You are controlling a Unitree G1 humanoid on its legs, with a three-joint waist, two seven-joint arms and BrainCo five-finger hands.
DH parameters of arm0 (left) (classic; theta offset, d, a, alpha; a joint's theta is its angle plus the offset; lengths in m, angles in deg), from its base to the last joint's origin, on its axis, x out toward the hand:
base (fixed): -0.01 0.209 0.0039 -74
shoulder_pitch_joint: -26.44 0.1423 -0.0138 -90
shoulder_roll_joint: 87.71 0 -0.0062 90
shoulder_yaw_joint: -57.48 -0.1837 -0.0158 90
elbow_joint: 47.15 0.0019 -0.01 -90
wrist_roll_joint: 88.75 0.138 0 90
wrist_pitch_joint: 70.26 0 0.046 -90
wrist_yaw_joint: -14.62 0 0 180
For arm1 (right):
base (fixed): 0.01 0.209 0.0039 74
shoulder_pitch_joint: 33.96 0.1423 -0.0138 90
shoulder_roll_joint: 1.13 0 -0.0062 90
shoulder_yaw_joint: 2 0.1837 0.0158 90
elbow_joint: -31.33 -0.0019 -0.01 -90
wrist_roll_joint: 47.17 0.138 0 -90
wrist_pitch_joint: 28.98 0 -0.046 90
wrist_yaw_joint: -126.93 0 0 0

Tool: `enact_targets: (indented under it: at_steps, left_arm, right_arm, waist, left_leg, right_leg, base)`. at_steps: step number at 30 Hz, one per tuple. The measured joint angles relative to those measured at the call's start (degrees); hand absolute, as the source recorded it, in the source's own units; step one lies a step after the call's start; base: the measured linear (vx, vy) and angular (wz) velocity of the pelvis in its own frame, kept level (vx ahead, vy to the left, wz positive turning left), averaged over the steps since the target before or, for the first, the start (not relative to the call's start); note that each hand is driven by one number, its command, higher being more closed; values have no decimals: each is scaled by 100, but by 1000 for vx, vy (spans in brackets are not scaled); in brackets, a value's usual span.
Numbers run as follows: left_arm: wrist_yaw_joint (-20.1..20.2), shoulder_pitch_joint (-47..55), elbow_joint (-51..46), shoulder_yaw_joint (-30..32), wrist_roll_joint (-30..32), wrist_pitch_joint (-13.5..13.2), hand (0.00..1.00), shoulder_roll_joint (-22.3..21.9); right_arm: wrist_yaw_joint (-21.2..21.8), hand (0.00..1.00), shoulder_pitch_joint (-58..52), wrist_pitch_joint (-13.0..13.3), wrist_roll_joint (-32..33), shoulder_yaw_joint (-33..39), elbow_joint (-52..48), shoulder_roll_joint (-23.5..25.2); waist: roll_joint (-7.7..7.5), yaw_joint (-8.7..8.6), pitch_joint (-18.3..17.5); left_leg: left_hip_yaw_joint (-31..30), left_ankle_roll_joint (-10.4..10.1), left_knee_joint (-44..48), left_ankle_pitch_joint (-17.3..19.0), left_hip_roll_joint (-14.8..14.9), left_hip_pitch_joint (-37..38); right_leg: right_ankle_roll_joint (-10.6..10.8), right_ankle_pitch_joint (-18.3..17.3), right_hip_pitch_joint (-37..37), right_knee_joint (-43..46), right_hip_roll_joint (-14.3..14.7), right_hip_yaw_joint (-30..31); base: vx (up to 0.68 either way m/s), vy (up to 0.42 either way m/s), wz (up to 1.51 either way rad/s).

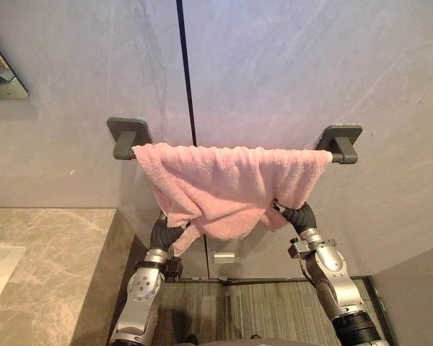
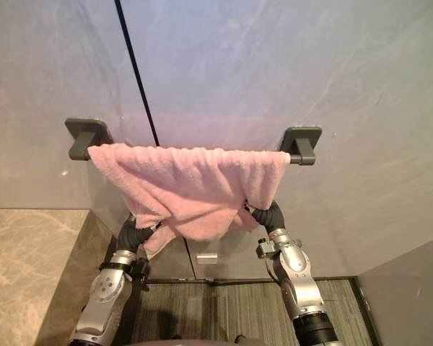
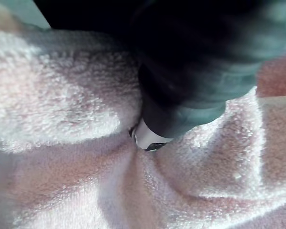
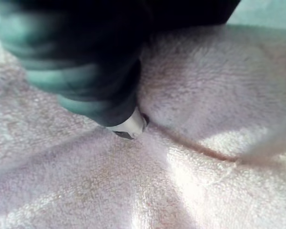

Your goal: Organize washtable

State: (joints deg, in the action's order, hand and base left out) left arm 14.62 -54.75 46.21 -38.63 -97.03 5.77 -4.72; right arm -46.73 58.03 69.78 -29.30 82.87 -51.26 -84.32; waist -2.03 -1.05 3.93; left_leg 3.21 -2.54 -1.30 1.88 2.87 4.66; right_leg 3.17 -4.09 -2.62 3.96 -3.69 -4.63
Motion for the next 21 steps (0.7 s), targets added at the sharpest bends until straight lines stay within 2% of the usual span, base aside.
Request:
enact_targets:
  at_steps: [9,21]
  left_arm:
    - [1,-13,432,2,-2,-10,100,-141]
    - [-2,-146,1104,175,3,-99,100,-211]
  right_arm:
    - [24,100,1,185,-53,0,210,75]
    - [21,100,7,389,-729,-7,563,219]
  waist:
    - [3,21,-2]
    - [67,18,-94]
  left_leg:
    - [4,5,-13,2,-13,-1]
    - [-23,0,-83,-12,-30,19]
  right_leg:
    - [9,-16,22,20,-10,0]
    - [6,-10,34,-44,-22,-42]
  base:
    - [0,0,0]
    - [0,0,1]
